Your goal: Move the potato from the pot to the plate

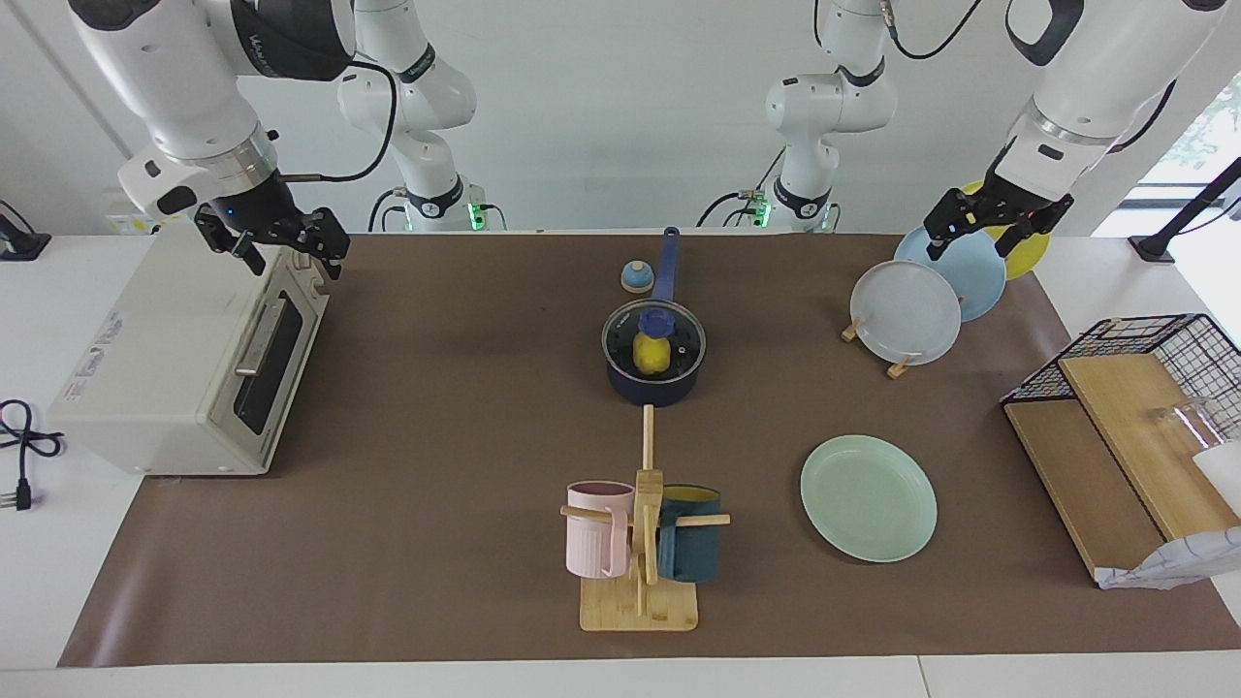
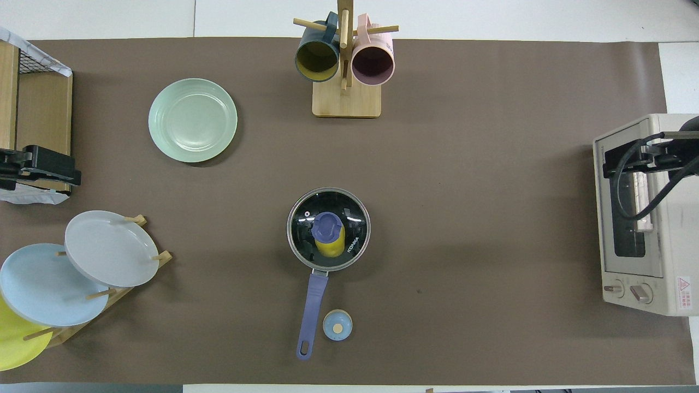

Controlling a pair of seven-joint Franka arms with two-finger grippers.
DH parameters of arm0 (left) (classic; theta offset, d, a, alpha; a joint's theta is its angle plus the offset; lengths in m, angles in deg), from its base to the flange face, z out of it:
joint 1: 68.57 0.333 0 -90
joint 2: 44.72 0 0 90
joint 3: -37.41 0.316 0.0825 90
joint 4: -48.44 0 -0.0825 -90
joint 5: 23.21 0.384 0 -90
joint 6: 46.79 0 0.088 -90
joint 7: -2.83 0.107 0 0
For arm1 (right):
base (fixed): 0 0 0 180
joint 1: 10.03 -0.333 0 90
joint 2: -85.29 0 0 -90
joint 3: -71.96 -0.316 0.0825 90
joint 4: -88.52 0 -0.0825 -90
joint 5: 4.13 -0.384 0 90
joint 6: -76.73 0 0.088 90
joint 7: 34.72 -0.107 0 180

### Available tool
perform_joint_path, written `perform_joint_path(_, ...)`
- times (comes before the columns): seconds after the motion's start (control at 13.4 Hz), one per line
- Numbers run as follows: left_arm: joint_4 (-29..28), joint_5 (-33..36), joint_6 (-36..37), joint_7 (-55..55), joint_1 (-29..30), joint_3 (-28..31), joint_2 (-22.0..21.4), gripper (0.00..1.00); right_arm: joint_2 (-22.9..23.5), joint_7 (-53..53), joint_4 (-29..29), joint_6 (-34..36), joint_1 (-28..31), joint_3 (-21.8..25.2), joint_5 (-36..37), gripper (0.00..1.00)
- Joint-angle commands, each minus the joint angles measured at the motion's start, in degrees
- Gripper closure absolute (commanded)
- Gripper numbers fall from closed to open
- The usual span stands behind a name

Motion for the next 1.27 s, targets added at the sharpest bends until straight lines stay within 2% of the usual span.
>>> perform_joint_path(0.0, -0.9, -0.4, -0.2, -0.5, 1.1, -0.8, -1.1, 0.0, -1.2, 1.7, 1.5, -0.9, 0.6, -0.1, -1.1, 0.0)
perform_joint_path(0.6, -0.9, -0.4, -0.2, -0.5, 1.1, -0.8, -1.1, 0.0, -1.3, 1.7, 1.5, -0.6, -0.1, -0.7, -1.2, 0.0)
perform_joint_path(0.89, -0.9, -0.4, -0.2, -0.4, 1.1, -0.8, -1.1, 0.0, -0.9, 5.2, 2.0, -4.9, -3.2, -1.3, -4.5, 0.0)
perform_joint_path(1.04, -0.9, -0.4, -0.2, -0.5, 1.1, -0.8, -1.1, 0.0, -0.1, 3.5, 1.7, -5.2, -6.9, -1.4, -4.5, 0.0)
perform_joint_path(1.19, -0.9, -0.4, -0.2, -0.5, 1.1, -0.8, -1.1, 0.0, 1.4, -4.3, 0.4, -6.0, -12.4, -1.4, -5.2, 0.0)
